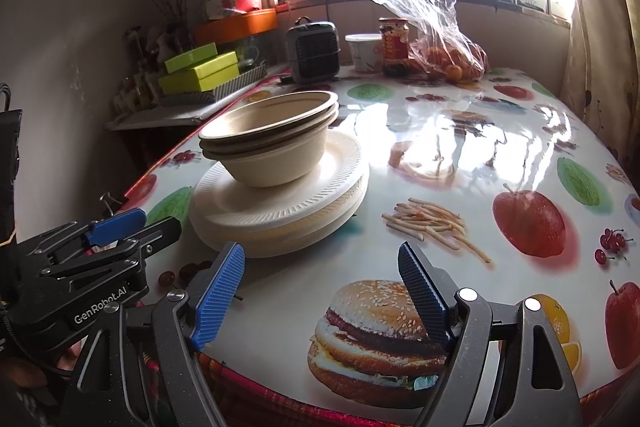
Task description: Organize plates and bowls
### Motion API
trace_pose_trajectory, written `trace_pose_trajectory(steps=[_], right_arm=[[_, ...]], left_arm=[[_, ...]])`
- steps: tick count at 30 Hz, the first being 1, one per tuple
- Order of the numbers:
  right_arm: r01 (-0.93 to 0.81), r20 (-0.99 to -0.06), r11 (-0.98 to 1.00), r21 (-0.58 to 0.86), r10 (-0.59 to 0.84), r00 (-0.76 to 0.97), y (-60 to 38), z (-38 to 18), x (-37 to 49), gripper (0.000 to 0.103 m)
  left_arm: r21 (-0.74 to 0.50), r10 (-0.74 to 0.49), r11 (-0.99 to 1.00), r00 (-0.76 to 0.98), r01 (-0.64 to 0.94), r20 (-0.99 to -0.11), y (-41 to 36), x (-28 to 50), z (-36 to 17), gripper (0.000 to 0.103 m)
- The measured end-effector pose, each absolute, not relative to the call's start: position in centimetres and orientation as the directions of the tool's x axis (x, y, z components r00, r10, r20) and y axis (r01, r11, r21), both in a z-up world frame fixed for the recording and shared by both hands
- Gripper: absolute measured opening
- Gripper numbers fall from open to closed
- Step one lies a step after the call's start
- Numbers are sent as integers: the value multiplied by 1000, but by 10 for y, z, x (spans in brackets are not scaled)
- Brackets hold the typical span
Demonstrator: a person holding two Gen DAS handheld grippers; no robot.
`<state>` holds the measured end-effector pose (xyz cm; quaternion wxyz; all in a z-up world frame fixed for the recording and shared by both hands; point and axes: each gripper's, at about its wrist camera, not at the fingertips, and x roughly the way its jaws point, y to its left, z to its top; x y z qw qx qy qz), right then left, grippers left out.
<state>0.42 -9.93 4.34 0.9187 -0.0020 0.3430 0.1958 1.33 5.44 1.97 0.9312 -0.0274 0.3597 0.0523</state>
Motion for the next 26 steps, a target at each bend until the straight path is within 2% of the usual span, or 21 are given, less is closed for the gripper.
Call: trace_pose_trajectory(steps=[26], right_arm=[[-356, -634, 925, 133, 356, 687, -102, 44, 6, 80]], left_arm=[[-13, 82, 992, 721, -126, -688, 58, 17, 15, 45]])
